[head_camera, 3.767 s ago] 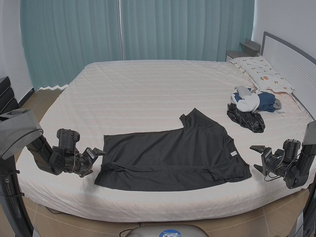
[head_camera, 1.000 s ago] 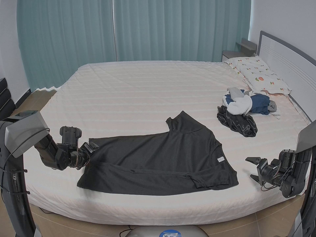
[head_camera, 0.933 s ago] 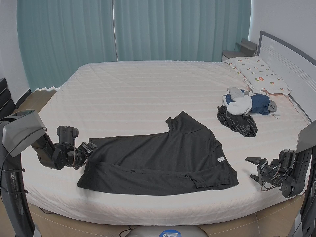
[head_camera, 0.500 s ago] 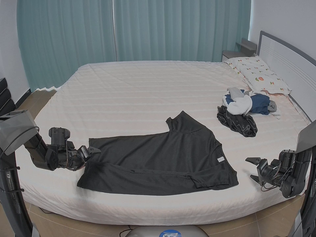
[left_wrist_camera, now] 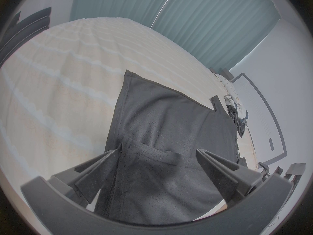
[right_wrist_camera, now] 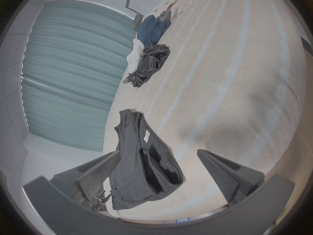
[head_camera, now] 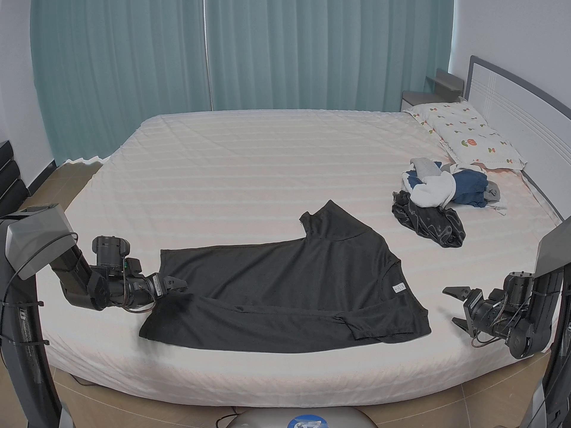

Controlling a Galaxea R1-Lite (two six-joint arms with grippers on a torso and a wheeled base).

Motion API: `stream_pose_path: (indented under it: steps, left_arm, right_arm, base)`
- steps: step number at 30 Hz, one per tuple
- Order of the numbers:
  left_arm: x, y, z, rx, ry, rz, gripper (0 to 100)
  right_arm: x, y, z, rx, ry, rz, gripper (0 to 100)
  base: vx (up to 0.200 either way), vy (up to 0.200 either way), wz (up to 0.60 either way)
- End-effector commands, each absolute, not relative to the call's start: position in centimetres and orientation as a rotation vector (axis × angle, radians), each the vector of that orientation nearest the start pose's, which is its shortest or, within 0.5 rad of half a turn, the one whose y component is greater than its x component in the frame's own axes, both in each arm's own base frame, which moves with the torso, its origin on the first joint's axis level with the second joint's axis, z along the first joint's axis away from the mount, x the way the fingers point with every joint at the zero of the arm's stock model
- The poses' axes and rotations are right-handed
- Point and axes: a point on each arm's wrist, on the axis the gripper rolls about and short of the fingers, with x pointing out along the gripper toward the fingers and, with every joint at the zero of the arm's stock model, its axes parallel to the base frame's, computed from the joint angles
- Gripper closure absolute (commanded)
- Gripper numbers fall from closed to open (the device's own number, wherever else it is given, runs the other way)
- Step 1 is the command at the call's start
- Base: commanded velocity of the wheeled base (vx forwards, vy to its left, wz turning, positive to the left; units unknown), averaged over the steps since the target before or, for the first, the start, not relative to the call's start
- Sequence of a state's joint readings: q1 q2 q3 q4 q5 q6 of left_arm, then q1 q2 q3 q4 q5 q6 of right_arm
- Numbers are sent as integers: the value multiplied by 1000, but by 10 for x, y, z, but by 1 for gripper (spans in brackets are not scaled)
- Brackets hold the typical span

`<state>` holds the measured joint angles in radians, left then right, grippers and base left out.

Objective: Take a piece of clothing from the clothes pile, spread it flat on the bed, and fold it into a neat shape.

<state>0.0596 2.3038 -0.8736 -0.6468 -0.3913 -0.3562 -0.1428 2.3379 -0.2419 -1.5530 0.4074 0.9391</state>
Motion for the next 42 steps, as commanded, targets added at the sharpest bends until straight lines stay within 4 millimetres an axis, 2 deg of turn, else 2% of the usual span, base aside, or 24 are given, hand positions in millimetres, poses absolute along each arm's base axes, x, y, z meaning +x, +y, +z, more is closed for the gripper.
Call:
stream_pose_path:
  steps: [1,15,16,21,28,32,36,38,42]
  left_arm:
    - [374,14,-18,-517,831,-183,0]
    - [376,14,-25,-503,837,-174,0]
    - [376,15,-27,-498,840,-175,100]
    - [379,15,-26,-492,833,-163,100]
    - [375,16,-22,-494,830,-133,100]
    - [366,16,-10,-508,820,-98,100]
    - [359,15,1,-535,808,-89,100]
    - [358,15,3,-537,808,-88,100]
    - [351,14,8,-539,806,-90,100]
  right_arm:
    - [271,-30,-25,1058,608,-4,0]
    - [271,-28,-26,1054,613,-1,0]
    - [271,-28,-27,1052,617,-2,0]
    - [273,-25,-27,1015,608,-4,0]
    - [277,-9,-11,955,556,38,0]
    - [289,2,3,873,508,123,0]
    - [300,16,5,771,542,180,0]
    - [303,17,6,760,545,185,0]
    - [326,22,7,720,550,204,0]
  base:
    - [0,0,0]
    - [0,0,0]
    - [0,0,0]
    - [0,0,0]
    - [0,0,0]
    - [0,0,0]
    - [0,0,0]
    - [0,0,0]
    - [0,0,0]
